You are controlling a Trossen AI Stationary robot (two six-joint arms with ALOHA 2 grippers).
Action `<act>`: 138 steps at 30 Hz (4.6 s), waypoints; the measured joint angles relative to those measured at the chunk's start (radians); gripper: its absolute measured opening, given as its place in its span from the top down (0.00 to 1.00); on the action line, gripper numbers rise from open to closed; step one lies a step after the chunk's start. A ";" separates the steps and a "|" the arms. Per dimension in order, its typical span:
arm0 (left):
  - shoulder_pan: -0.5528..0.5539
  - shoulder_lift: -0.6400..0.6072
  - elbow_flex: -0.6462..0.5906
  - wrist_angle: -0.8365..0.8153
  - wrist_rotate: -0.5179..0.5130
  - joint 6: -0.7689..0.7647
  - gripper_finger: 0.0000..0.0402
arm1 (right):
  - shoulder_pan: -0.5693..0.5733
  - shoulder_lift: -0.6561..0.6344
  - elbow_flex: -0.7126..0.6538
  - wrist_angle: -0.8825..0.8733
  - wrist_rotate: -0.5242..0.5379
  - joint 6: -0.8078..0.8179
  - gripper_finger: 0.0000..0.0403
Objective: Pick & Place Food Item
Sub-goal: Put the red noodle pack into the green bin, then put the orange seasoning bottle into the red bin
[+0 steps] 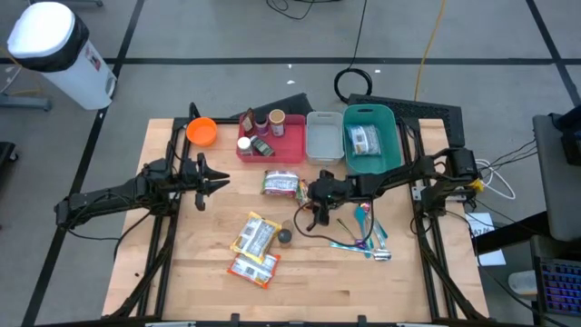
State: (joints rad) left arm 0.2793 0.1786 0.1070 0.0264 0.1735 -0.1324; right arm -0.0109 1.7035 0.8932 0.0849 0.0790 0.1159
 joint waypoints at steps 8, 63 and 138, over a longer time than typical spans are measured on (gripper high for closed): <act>0.000 0.000 0.000 -0.001 0.000 0.002 0.76 | 0.000 0.000 0.000 -0.003 0.002 0.002 0.57; 0.000 0.000 0.000 0.000 0.001 -0.001 0.76 | -0.093 -0.668 -0.002 -0.308 0.291 -0.215 1.00; 0.000 0.000 0.000 -0.001 0.001 0.002 0.76 | -0.754 -0.677 -0.500 0.316 0.129 -0.254 0.57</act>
State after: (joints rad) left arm 0.2794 0.1787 0.1070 0.0257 0.1741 -0.1303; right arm -0.7650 1.0264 0.3935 0.4008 0.2085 -0.1383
